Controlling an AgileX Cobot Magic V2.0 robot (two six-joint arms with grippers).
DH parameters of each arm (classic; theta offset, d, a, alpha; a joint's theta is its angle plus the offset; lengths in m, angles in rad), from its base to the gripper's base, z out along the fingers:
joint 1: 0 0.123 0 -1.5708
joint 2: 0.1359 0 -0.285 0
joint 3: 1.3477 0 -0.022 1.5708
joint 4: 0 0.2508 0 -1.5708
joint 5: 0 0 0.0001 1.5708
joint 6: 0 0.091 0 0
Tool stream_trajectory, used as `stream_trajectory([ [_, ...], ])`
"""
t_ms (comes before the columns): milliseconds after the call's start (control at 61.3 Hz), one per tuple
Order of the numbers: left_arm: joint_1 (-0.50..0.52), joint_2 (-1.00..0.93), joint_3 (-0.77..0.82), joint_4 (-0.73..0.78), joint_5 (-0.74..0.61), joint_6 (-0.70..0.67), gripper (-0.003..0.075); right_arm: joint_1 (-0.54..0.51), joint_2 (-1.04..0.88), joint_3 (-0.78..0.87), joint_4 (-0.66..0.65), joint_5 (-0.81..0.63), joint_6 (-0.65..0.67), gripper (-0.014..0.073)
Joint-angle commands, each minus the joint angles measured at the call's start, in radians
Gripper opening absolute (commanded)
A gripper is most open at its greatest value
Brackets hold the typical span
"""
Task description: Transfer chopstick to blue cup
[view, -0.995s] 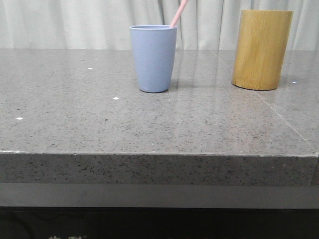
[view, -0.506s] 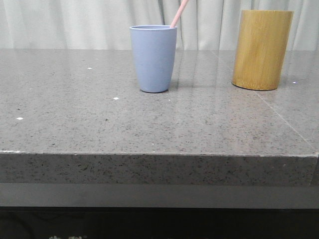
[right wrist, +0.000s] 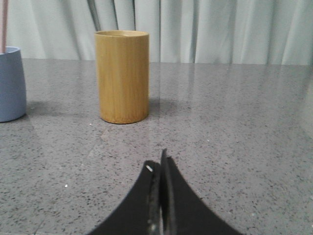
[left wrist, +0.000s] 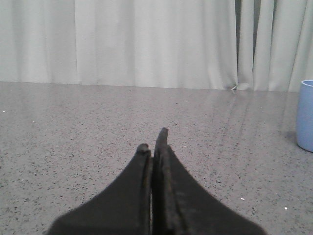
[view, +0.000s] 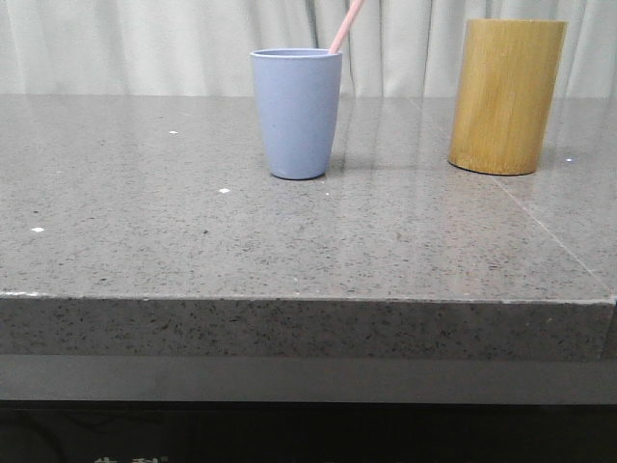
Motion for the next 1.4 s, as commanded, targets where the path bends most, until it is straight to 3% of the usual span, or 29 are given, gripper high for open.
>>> stream_trajectory([
  [0, 0.000, -0.023, 0.014, -0.007, -0.080, -0.006, -0.0019, -0.015, -0.020, 0.009, 0.020, -0.149, 0.001, -0.0067],
  [1175, 0.000, -0.023, 0.014, -0.007, -0.080, -0.006, -0.0019, -0.041, -0.020, 0.007, 0.027, -0.138, 0.001, -0.0067],
  [1387, 0.000, -0.023, 0.014, -0.007, -0.080, -0.006, -0.0019, -0.041, -0.020, 0.007, -0.117, -0.136, 0.016, -0.0067],
])
